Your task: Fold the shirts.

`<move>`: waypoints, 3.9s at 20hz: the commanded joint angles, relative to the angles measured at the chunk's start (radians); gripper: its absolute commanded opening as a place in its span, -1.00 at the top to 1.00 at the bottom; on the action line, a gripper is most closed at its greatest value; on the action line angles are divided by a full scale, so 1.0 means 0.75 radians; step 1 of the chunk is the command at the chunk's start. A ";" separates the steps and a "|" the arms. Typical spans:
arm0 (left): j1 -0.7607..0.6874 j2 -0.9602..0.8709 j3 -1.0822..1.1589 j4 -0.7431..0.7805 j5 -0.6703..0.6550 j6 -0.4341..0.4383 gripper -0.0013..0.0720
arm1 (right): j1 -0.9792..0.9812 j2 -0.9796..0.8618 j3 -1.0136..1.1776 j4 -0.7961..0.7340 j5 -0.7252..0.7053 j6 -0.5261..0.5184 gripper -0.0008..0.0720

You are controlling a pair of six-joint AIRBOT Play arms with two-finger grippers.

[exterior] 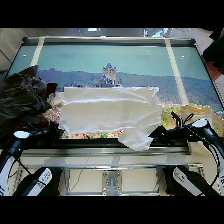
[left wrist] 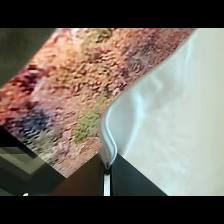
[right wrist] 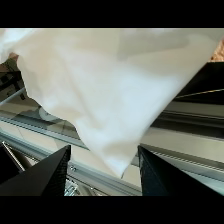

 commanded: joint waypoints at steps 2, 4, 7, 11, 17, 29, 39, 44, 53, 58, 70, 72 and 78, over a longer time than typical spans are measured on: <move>-0.022 -0.021 0.003 -0.066 0.034 0.064 0.92 | 0.002 0.001 -0.005 -0.005 -0.036 0.054 -0.32; -0.022 0.022 0.003 -0.066 0.033 0.064 0.92 | 0.034 0.000 -0.018 -0.012 -0.076 0.085 -0.32; -0.022 0.103 0.002 -0.066 0.032 0.064 0.92 | 0.128 0.001 -0.037 -0.161 -0.072 0.170 -0.32; -0.022 0.170 0.003 -0.067 0.033 0.063 0.92 | 0.283 0.000 -0.055 -0.037 -0.252 0.192 -0.14; -0.022 0.187 0.004 -0.065 0.021 0.064 0.92 | 0.446 0.024 -0.035 0.077 -0.299 0.100 0.94; -0.180 0.341 0.485 0.574 -0.171 0.154 0.93 | 0.459 0.223 0.482 -0.293 -0.286 0.228 0.95; -0.503 -0.692 1.274 1.114 -0.019 -0.034 0.93 | 0.447 -0.620 1.034 -0.313 -0.665 0.148 0.95; -0.581 -1.009 1.545 1.350 -0.006 -0.163 0.93 | 0.447 -0.909 1.209 -0.313 -0.752 0.150 0.95; -0.606 -1.046 1.583 1.366 0.051 -0.192 -0.95 | 0.446 -0.946 1.249 -0.306 -0.742 0.153 -0.23; -0.605 -0.800 1.583 1.367 0.049 -0.192 -0.95 | 0.391 -0.711 1.407 -0.515 -0.540 0.154 -0.22; -0.655 -0.582 1.582 1.365 0.116 -0.188 -0.95 | -0.220 -1.035 1.351 0.152 0.011 0.023 -0.78; -0.669 -0.600 1.582 1.361 0.116 -0.188 -0.95 | -0.179 -1.120 1.351 0.152 0.010 0.000 -0.78; -0.713 -0.629 1.582 1.362 0.116 -0.187 -0.95 | -0.045 -1.256 1.356 0.207 -0.036 -0.068 -0.78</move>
